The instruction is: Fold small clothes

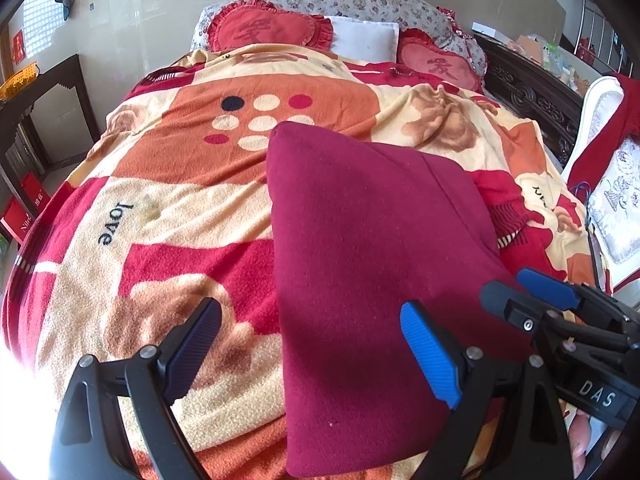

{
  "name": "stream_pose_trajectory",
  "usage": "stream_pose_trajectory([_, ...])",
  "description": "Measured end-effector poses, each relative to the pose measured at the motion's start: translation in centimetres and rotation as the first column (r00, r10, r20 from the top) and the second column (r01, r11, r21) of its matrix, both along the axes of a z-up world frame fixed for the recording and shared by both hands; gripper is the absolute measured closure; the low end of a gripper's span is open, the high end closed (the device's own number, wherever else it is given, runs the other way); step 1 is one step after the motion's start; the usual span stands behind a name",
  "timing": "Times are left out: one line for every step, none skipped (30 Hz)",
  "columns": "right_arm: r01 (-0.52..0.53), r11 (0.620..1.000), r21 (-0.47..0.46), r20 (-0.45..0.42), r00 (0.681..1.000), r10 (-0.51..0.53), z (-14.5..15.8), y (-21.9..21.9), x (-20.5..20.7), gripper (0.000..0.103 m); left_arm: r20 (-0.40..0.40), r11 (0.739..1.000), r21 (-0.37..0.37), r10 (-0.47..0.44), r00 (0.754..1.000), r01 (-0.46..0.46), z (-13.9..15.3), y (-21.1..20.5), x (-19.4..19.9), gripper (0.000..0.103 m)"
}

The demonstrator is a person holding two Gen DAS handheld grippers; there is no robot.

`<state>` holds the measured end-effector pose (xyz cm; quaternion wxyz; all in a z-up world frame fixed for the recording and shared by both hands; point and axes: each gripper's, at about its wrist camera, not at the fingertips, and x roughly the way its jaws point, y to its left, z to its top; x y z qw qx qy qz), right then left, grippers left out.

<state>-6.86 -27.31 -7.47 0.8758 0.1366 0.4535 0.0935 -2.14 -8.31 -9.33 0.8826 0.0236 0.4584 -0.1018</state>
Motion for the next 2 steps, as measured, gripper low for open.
stream_pose_trajectory([0.0,1.0,0.0,0.0,1.0,0.0,-0.09,0.03,0.06,0.061,0.001,1.0,-0.002,0.002,1.0,-0.002,0.04,0.05,0.04,0.009])
stream_pose_trajectory([-0.001,1.0,0.002,0.001,1.0,0.001,-0.09,0.01,0.07,0.061,-0.004,1.0,-0.005,0.001,1.0,-0.001,0.13,0.1,0.16,0.009])
